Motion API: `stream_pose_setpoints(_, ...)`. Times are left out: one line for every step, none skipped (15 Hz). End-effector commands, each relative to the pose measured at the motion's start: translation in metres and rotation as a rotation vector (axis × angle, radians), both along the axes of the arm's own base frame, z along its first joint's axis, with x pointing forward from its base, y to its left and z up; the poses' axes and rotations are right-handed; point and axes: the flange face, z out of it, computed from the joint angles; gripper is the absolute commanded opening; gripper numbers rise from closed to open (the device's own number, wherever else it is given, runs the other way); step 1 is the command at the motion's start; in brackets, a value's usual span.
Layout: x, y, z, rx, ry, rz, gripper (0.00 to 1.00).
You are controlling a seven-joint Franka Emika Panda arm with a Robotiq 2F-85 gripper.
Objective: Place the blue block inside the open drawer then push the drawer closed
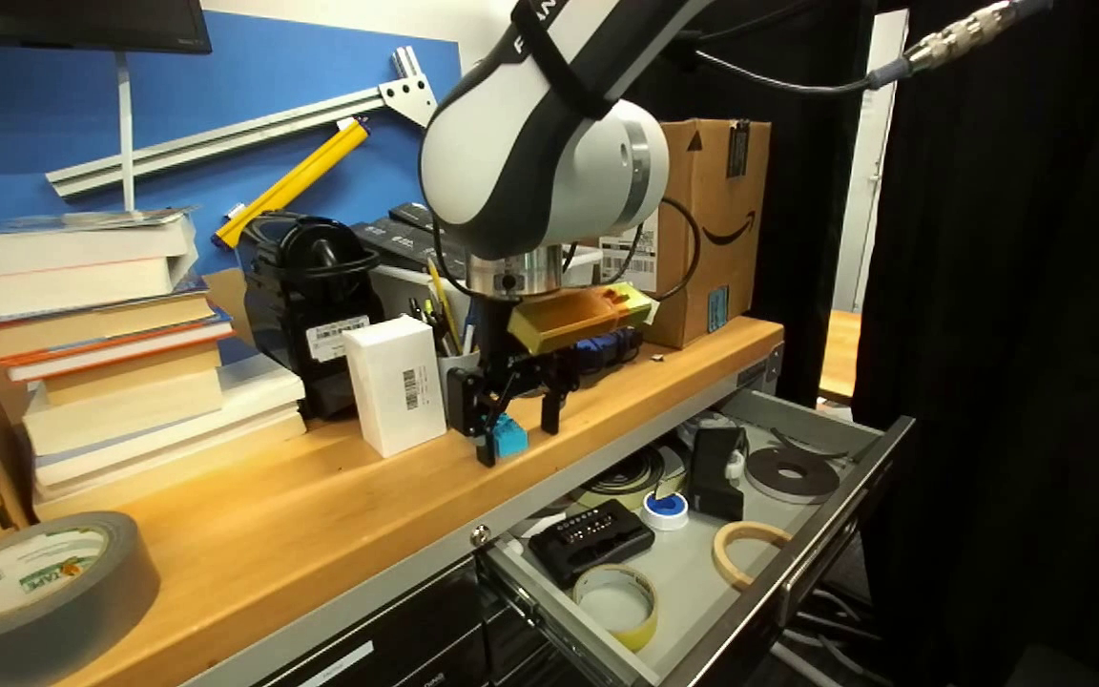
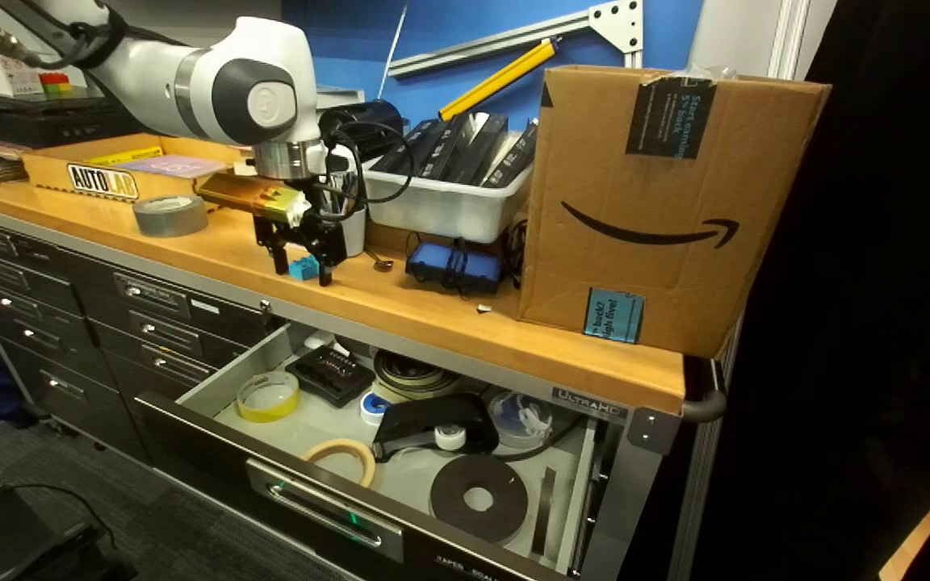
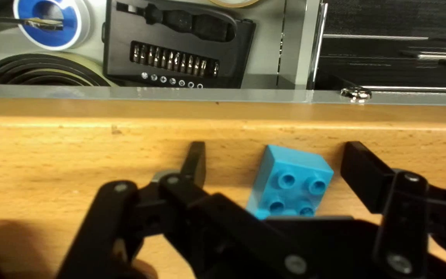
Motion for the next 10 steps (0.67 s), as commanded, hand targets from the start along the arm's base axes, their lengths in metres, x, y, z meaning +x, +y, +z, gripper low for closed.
stream_pose_setpoints(0.006, 0.011, 0.004, -0.02, -0.031, -0.026, 0.59)
stream_pose_setpoints(0.005, 0.011, 0.007, -0.028, -0.038, -0.032, 0.49)
stream_pose_setpoints(0.003, 0.011, 0.01, -0.034, -0.04, -0.04, 0.43)
stream_pose_setpoints(-0.001, 0.009, 0.015, -0.04, -0.038, -0.049, 0.34)
stream_pose_setpoints(-0.005, 0.005, 0.018, -0.052, -0.037, -0.055, 0.28)
stream_pose_setpoints(-0.011, 0.0, 0.019, -0.064, -0.029, -0.063, 0.2)
stream_pose_setpoints(-0.018, -0.006, 0.02, -0.068, -0.017, -0.074, 0.11)
stream_pose_setpoints(-0.025, -0.014, 0.02, -0.074, -0.006, -0.086, 0.11)
stream_pose_setpoints(-0.035, -0.025, 0.021, -0.08, 0.011, -0.097, 0.11)
stream_pose_setpoints(-0.048, -0.037, 0.023, -0.084, 0.019, -0.118, 0.11)
